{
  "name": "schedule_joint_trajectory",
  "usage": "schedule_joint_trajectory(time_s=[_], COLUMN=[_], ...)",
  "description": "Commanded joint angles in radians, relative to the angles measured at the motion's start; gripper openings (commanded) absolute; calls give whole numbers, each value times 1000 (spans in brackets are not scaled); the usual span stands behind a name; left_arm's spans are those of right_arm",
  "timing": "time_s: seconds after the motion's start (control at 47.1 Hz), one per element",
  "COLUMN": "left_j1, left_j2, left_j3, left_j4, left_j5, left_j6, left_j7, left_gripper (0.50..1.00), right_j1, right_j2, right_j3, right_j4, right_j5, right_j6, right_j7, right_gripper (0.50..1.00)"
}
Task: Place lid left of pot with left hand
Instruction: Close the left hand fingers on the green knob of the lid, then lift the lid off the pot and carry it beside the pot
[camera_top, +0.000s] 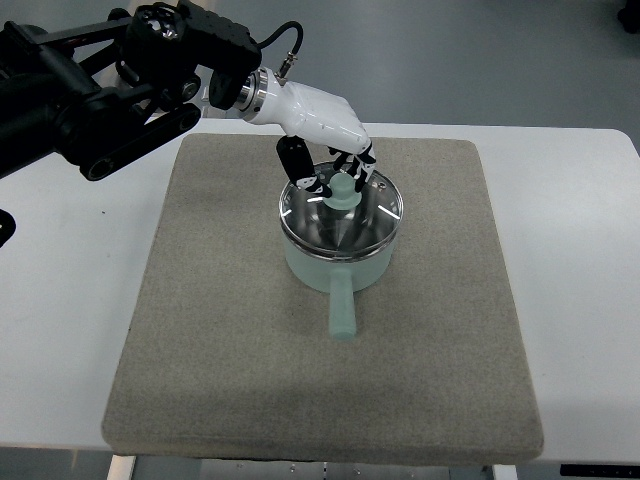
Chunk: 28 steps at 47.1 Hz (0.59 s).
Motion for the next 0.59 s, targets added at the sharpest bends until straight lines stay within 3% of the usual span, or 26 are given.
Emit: schedule_joint_trajectory(time_s=[0.0,0.573], left_j1=[-1,-28], left_j2=[0,20], left_j3=[-2,-2], left_j4=[0,15], left_j5=[0,-2], left_j6=[1,-4], left_j7=[0,0], left_gripper=[500,500], right_j1=[0,0], right_j2=[0,0], right_j3=[0,0], right_j4=[0,0], right_j5=[0,0], right_j6=[0,0], right_j7=[0,0], right_gripper=[921,921])
